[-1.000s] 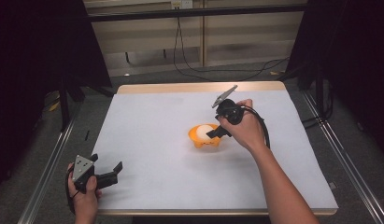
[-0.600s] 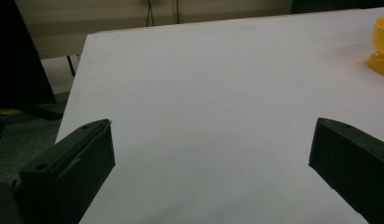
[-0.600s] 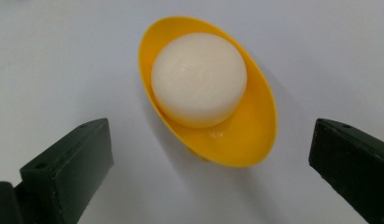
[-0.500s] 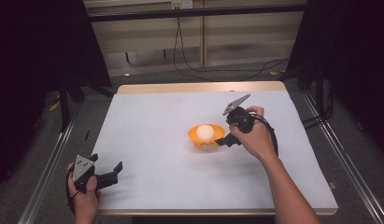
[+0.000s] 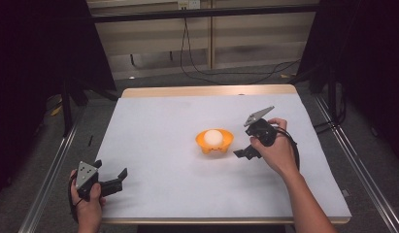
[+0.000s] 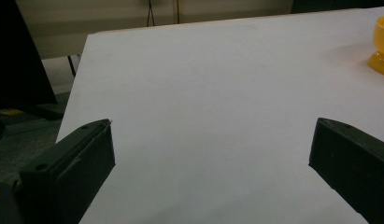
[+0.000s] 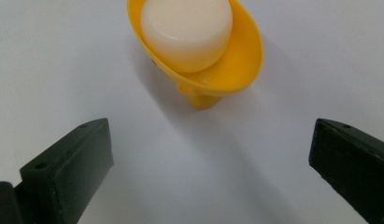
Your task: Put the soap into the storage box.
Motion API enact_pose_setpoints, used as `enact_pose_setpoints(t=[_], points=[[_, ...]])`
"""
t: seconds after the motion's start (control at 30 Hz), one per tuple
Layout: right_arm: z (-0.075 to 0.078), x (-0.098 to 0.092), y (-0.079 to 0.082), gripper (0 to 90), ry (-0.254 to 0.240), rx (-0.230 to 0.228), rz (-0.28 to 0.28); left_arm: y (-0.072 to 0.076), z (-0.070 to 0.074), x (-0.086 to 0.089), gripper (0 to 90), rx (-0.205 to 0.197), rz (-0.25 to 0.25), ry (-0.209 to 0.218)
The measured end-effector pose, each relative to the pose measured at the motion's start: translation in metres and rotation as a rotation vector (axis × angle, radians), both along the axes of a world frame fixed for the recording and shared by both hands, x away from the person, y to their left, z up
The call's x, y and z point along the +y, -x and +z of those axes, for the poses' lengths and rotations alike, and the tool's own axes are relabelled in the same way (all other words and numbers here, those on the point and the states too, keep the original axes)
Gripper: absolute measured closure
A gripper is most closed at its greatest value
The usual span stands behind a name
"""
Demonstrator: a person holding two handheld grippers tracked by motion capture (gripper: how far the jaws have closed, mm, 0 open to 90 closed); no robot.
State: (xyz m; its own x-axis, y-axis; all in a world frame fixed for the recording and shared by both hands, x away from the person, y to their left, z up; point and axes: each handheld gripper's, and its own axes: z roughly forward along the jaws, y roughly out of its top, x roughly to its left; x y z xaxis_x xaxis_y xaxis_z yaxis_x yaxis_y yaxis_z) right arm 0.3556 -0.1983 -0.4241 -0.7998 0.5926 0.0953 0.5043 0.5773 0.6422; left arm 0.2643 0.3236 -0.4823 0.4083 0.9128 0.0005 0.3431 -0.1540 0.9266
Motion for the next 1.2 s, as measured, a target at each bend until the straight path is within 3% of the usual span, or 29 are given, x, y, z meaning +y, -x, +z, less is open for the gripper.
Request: enact_pose_setpoints(t=[1.0,1.2], points=[[-0.026,-0.055,0.042,0.0,-0.048,-0.009,-0.1,0.0,0.0,0.0,0.0,-0.001,0.005,0.002],[-0.031,-0.066,0.049,0.0,-0.075,-0.012,-0.107,0.0,0.0,0.0,0.0,-0.001,0.005,0.002]])
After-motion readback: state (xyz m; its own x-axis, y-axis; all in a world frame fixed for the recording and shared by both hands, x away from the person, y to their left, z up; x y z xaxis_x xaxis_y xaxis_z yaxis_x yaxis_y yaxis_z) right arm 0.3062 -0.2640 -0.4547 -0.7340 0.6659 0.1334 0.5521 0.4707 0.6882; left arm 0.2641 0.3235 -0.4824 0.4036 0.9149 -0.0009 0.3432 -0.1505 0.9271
